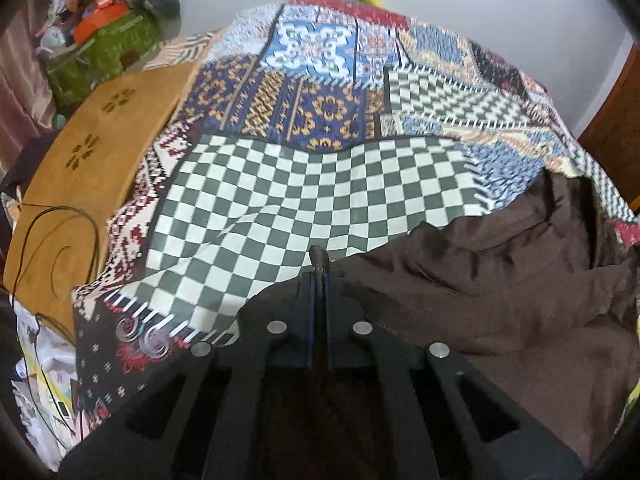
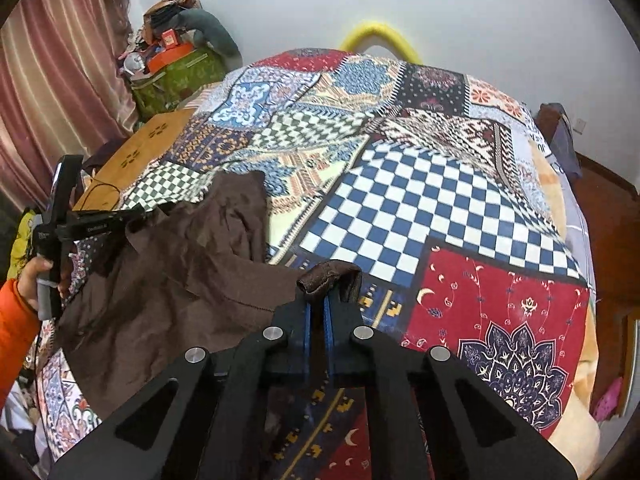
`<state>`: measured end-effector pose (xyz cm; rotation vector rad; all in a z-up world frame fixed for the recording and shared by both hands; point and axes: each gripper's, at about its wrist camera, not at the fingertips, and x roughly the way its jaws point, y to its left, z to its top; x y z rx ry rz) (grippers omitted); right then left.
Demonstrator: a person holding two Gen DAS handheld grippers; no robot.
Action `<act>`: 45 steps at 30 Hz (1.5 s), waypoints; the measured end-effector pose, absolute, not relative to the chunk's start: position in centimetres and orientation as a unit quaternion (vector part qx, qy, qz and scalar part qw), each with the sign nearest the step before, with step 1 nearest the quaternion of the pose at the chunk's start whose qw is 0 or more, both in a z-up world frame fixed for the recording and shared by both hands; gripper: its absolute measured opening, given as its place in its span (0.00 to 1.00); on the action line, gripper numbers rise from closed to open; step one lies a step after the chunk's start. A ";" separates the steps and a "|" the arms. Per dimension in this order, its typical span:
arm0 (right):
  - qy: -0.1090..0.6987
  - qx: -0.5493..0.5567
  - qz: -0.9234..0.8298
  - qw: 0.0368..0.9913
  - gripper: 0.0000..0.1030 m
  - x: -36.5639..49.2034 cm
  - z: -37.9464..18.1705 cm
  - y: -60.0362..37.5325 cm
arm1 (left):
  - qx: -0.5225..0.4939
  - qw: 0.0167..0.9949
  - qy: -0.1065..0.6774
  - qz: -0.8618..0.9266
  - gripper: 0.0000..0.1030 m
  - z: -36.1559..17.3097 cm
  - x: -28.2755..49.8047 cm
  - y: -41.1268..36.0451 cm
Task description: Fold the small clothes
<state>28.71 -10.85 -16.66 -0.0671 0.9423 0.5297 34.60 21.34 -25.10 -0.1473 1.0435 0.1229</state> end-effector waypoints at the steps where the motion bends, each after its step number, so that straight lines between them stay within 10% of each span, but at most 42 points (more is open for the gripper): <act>1: 0.445 -0.032 0.253 0.858 0.04 28.6 -16.3 -10.8 | -0.079 0.866 0.490 0.062 0.03 -24.4 33.9 21.6; 14: 0.407 -0.039 0.260 0.875 0.04 29.9 -13.2 -8.1 | -0.120 0.895 0.417 0.105 0.02 -17.1 26.8 26.7; 28: 0.433 -0.056 0.262 0.861 0.13 34.7 -14.9 -3.3 | -0.122 0.843 0.500 0.156 0.05 -24.9 29.8 29.3; 33: 0.419 -0.062 0.259 0.868 0.44 34.1 -14.5 -4.0 | -0.100 0.843 0.500 0.171 0.20 -24.9 29.5 29.2; 39: 0.433 -0.059 0.259 0.862 0.47 33.2 -14.2 -5.5 | -0.074 0.864 0.477 0.145 0.48 -22.1 27.9 27.2; 45: 0.463 -0.069 0.263 0.843 0.47 30.4 -15.1 -6.5 | -0.067 0.866 0.480 0.123 0.50 -20.9 25.3 25.0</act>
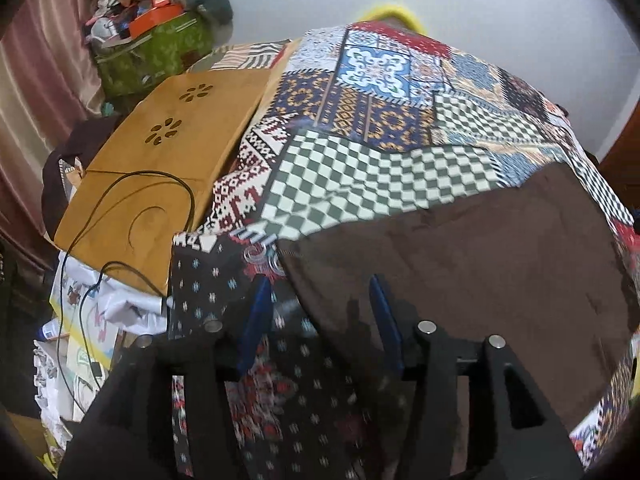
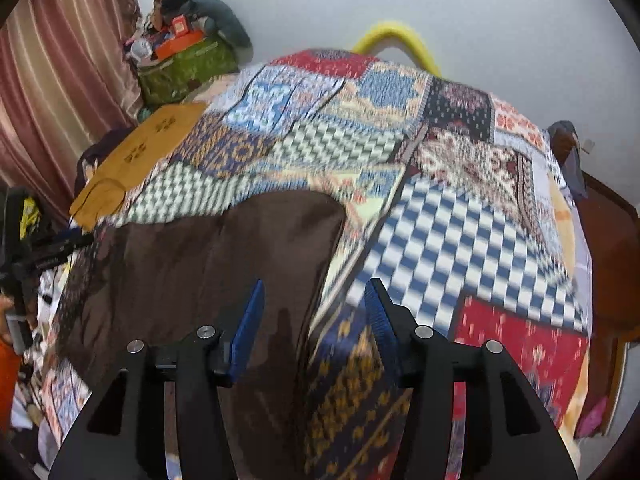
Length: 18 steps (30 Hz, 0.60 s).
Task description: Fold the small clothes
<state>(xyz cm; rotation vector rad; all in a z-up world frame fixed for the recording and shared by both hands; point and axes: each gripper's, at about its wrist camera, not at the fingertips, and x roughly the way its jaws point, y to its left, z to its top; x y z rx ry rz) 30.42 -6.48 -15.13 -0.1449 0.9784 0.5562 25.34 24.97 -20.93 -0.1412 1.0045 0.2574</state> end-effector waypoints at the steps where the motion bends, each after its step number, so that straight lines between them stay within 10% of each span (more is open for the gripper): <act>1: 0.466 -0.070 0.265 0.841 0.47 29.8 -15.2 -6.6 | -0.068 0.866 0.481 0.121 0.51 -20.8 25.0 24.7; 18: 0.518 -0.058 0.267 0.810 0.47 22.3 -21.1 -8.0 | -0.073 0.860 0.491 0.119 0.53 -20.4 20.7 22.7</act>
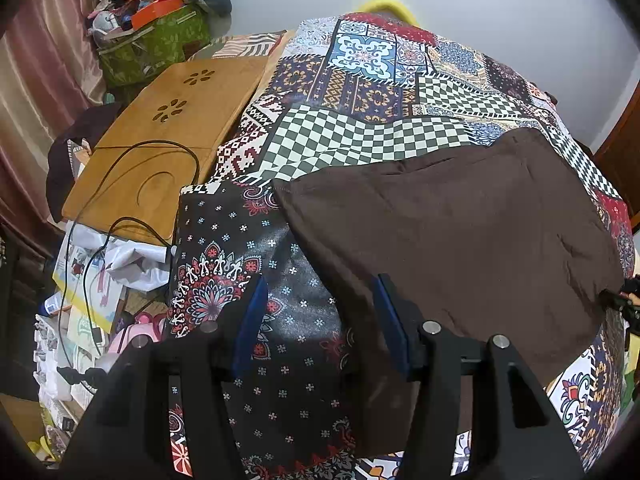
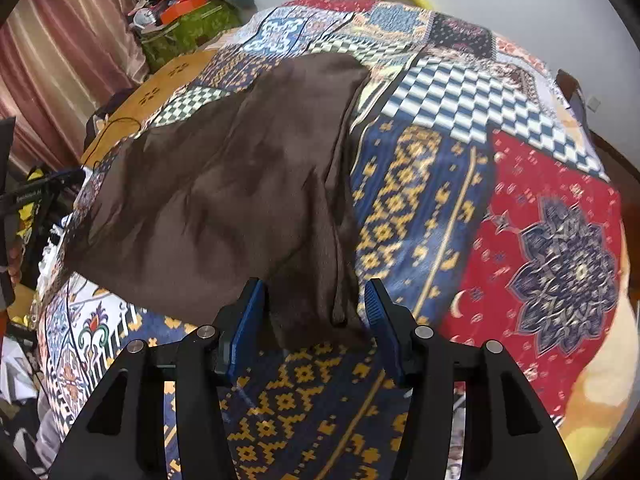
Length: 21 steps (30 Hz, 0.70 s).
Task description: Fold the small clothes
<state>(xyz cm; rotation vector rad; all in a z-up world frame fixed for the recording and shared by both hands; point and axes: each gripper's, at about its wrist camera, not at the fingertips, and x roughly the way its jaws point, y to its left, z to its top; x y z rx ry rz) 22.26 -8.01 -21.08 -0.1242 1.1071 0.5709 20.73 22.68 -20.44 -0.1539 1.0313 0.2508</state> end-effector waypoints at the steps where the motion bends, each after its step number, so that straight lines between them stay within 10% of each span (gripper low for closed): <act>1: 0.517 -0.054 0.269 0.811 0.46 22.2 -21.2 -8.0 | -0.074 0.860 0.491 0.120 0.53 -20.5 20.8 22.6; 6: 0.504 -0.040 0.269 0.819 0.13 22.2 -21.1 -8.5 | -0.069 0.859 0.493 0.118 0.54 -20.6 21.6 22.3; 21: 0.475 -0.062 0.251 0.841 0.07 23.2 -19.4 -11.9 | -0.050 0.853 0.511 0.091 0.56 -22.0 30.4 21.7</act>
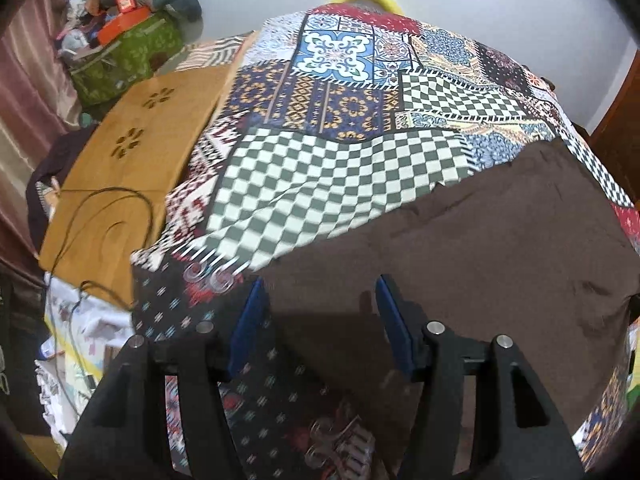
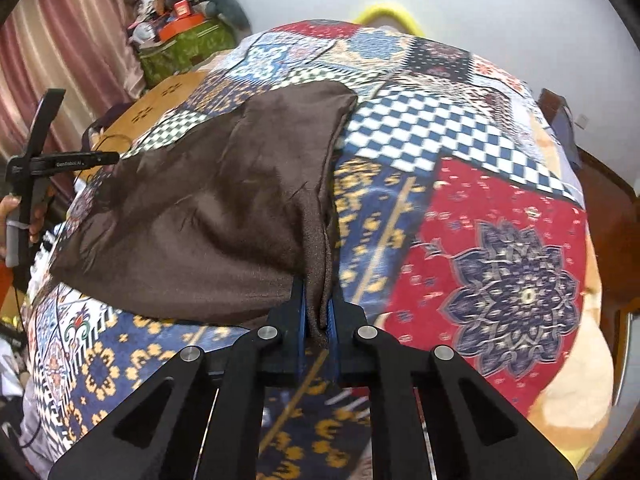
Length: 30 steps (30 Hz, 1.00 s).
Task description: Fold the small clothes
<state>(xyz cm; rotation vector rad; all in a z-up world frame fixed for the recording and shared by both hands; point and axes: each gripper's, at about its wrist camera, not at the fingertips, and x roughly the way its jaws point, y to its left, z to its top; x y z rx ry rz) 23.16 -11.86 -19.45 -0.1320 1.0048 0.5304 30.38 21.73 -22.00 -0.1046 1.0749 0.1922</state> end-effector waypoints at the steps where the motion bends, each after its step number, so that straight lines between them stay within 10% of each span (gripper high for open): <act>1: 0.475 -0.060 0.247 0.842 0.07 23.4 -19.4 -12.2 | -0.052 0.852 0.513 0.090 0.56 -22.2 31.0 21.7; 15: 0.469 -0.061 0.200 0.858 0.07 27.7 -18.6 -15.5 | -0.077 0.838 0.539 -0.029 0.55 -25.9 36.6 19.2; 20: 0.467 -0.062 0.194 0.860 0.07 30.3 -18.6 -15.7 | -0.087 0.837 0.538 -0.056 0.21 -26.3 37.1 18.7; 30: 0.471 -0.036 0.191 0.861 0.09 35.6 -18.6 -14.0 | -0.044 0.837 0.542 -0.062 0.14 -25.5 32.7 17.9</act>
